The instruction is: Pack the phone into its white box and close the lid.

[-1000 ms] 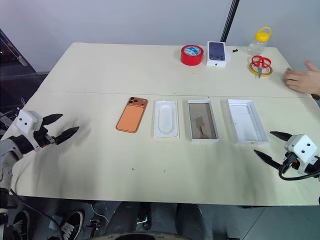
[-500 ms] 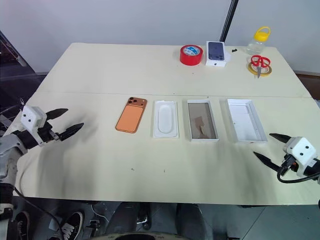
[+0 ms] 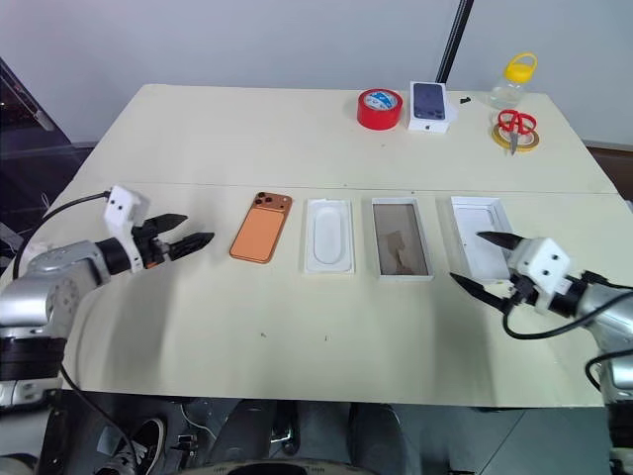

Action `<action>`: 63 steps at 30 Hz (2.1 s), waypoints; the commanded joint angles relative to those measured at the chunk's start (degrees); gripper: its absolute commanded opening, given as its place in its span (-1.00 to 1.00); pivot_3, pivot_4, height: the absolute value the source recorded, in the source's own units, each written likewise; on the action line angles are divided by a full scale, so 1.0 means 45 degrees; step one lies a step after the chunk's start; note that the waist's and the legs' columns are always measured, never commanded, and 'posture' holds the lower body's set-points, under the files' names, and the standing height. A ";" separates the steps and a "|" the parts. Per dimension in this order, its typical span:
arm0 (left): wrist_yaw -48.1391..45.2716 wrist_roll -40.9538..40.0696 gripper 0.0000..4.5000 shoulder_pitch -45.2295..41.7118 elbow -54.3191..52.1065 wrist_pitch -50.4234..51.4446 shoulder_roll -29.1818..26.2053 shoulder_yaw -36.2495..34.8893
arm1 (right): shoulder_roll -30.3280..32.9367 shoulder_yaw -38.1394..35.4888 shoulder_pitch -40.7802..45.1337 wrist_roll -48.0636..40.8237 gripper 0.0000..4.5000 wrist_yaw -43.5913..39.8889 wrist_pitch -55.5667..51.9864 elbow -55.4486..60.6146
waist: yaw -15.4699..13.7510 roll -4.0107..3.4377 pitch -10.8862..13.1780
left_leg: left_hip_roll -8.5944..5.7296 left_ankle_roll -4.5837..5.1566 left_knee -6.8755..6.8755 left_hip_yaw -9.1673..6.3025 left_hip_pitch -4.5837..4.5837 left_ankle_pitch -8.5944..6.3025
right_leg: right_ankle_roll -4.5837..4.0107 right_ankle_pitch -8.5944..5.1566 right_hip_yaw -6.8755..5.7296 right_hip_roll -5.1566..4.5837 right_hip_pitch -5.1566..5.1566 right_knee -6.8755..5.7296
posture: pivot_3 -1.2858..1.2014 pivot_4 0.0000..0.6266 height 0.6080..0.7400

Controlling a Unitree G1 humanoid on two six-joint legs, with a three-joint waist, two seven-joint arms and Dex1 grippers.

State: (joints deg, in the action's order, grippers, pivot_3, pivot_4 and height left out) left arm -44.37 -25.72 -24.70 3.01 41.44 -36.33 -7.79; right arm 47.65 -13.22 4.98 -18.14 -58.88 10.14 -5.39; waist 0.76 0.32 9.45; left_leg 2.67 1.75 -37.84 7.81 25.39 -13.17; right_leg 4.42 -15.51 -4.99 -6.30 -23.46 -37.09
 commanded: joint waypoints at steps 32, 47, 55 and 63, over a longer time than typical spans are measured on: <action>0.3921 -0.1502 -0.05 -0.4195 0.3834 0.7327 0.6406 0.0204 | -0.1505 0.2934 0.1821 0.1532 1.00 0.1098 -0.0323 0.2028 | -0.0146 0.0059 0.0031 | 0.0015 -0.0088 -0.0055 -0.0009 -0.0015 0.0066 | 0.0097 0.0025 -0.0022 0.0092 0.0046 -0.0043 | 0.03 -0.52 0.74; 0.5252 -0.1958 -0.98 -0.4796 0.3421 0.8397 0.7113 -0.1490 | -0.0523 0.2978 0.1274 0.2096 1.00 0.0601 0.0151 0.1544 | -0.0299 0.0062 0.0032 | 0.0019 -0.0085 -0.0055 -0.0010 -0.0014 0.0064 | 0.0094 0.0024 -0.0020 0.0086 0.0044 -0.0036 | 0.03 -0.52 0.74; 0.6692 -0.2714 -1.00 -0.5406 0.3364 0.9627 0.7815 -0.4301 | 0.0141 0.3577 0.2098 0.2896 0.88 -0.0535 0.0587 -0.1071 | -0.0226 0.0079 0.0044 | 0.0020 -0.0087 -0.0056 -0.0009 -0.0008 0.0067 | 0.0097 0.0026 -0.0021 0.0102 0.0032 -0.0045 | 0.03 -0.52 0.74; 0.7328 -0.2898 -1.00 -0.5632 0.2892 0.9991 0.8178 -0.5195 | 0.0109 0.4269 0.3111 0.2687 -0.77 -0.2512 0.0035 -0.2534 | -0.0254 0.0117 0.0065 | 0.0018 -0.0092 -0.0058 -0.0009 -0.0012 0.0071 | 0.0100 0.0026 -0.0024 0.0107 0.0042 -0.0044 | 0.03 -0.52 0.74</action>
State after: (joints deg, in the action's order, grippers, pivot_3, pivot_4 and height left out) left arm -11.68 -36.98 -48.37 18.12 86.14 0.18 -30.45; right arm 47.95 5.43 18.54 -5.81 -68.79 10.81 -16.16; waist -0.38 0.84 9.74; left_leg 2.76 1.33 -38.11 7.77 25.33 -12.85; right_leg 4.87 -15.39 -5.10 -5.82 -23.27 -37.29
